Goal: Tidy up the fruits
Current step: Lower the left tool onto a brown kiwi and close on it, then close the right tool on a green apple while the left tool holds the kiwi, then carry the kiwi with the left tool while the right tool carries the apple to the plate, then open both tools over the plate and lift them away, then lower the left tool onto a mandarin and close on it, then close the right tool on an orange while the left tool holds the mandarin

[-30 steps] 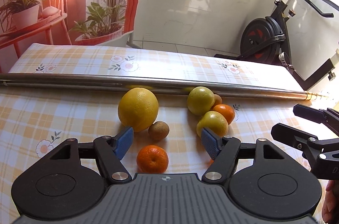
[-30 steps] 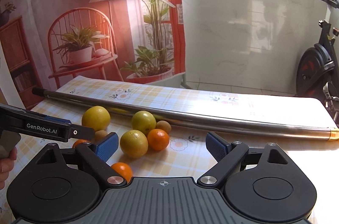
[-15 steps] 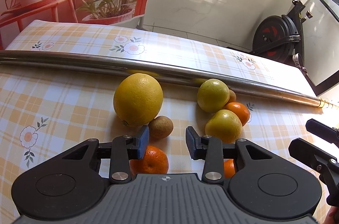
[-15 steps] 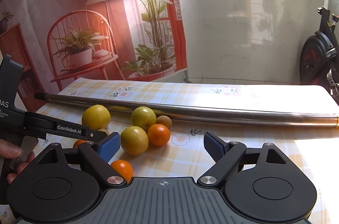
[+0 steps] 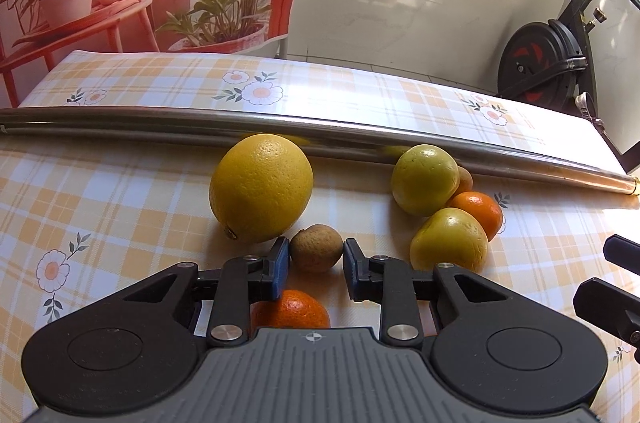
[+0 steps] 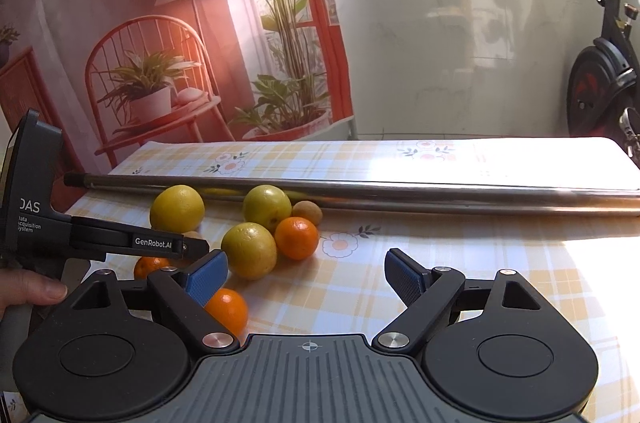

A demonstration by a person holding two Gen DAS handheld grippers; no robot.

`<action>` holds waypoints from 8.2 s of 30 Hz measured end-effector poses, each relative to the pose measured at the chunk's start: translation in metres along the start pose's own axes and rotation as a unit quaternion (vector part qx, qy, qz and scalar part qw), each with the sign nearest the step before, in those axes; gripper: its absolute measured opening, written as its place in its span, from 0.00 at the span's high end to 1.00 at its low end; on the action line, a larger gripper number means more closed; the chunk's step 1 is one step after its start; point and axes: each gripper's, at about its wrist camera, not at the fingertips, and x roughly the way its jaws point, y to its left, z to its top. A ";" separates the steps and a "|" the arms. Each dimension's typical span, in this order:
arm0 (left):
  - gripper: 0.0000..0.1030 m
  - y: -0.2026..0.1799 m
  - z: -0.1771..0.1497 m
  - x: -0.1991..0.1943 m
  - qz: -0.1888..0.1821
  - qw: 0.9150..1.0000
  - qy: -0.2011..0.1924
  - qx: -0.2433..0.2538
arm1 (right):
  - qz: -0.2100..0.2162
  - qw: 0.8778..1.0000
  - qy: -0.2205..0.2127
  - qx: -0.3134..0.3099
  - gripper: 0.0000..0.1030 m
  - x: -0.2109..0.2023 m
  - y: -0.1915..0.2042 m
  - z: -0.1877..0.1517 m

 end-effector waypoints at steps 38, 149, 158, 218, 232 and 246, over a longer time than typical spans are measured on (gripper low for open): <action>0.71 0.043 -0.052 -0.098 -0.050 0.997 -0.062 0.010 | -0.005 0.963 0.099 -0.250 0.60 0.081 0.088 0.018; 0.37 0.033 -0.098 -0.129 -0.019 0.992 -0.118 0.029 | 0.021 0.999 0.035 -0.005 0.56 -0.054 0.055 -0.030; 0.37 0.042 -0.090 -0.132 -0.019 0.992 -0.125 0.026 | 0.013 1.000 0.022 -0.008 0.56 -0.058 0.052 -0.023; 0.62 0.032 -0.025 -0.029 -0.055 0.992 -0.020 0.109 | -0.010 0.999 0.018 -0.041 0.56 0.013 0.014 0.023; 0.62 0.035 -0.029 -0.057 -0.054 0.993 -0.057 0.090 | 0.005 0.996 0.050 -0.075 0.56 0.067 0.010 0.027; 0.62 0.040 -0.040 -0.070 -0.065 0.992 -0.059 0.091 | -0.017 0.990 0.098 -0.096 0.68 0.090 0.032 0.018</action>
